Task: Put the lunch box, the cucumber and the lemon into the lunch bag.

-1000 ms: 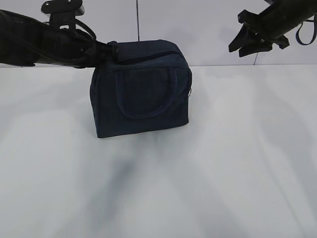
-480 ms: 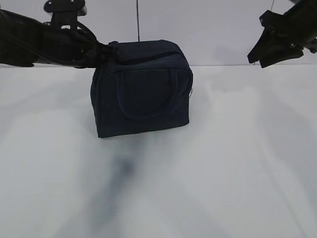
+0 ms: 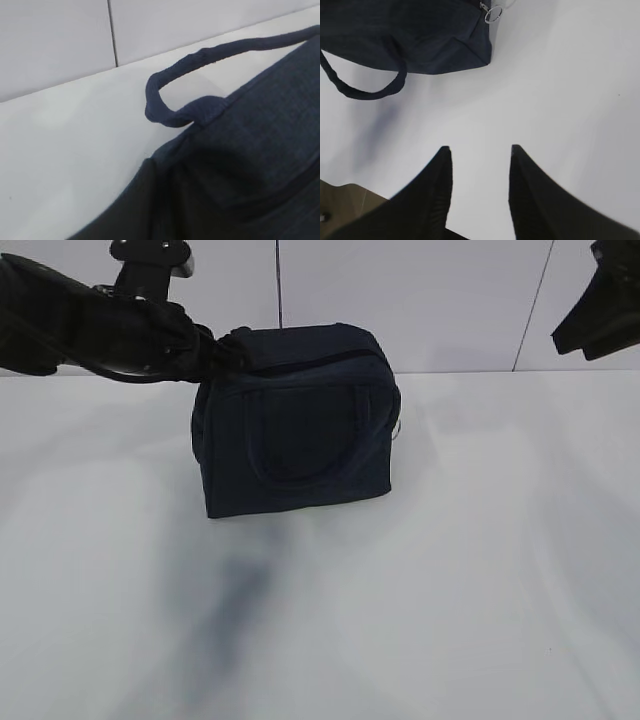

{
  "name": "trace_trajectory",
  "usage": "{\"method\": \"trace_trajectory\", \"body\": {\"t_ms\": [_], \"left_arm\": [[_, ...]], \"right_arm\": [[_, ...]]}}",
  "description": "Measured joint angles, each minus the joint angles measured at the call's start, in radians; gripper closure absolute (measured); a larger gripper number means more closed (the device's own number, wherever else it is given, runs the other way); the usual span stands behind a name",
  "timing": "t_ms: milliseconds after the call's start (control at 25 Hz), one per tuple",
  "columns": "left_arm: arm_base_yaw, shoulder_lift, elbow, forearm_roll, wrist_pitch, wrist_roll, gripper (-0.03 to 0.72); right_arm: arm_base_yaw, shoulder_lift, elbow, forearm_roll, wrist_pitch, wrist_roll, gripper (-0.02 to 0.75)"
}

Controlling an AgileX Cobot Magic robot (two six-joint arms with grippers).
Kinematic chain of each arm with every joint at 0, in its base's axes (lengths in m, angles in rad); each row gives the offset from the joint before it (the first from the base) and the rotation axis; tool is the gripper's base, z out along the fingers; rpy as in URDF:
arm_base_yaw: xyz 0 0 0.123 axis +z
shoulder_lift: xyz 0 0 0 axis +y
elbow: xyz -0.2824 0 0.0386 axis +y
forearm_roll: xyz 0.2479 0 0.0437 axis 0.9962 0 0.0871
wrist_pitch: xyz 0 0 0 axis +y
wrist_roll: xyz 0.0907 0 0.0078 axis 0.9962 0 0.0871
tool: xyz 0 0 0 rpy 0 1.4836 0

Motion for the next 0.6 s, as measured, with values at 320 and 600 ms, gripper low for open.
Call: {"method": "trace_trajectory", "body": {"t_ms": [320, 600], "left_arm": [[0.089, 0.000, 0.000, 0.048, 0.180, 0.000, 0.259], [0.161, -0.076, 0.000, 0.261, 0.427, -0.002, 0.242]], "right_arm": [[0.000, -0.133, 0.106, 0.000, 0.006, -0.020, 0.443], [0.000, -0.213, 0.130, -0.001, 0.008, -0.022, 0.443]]}}
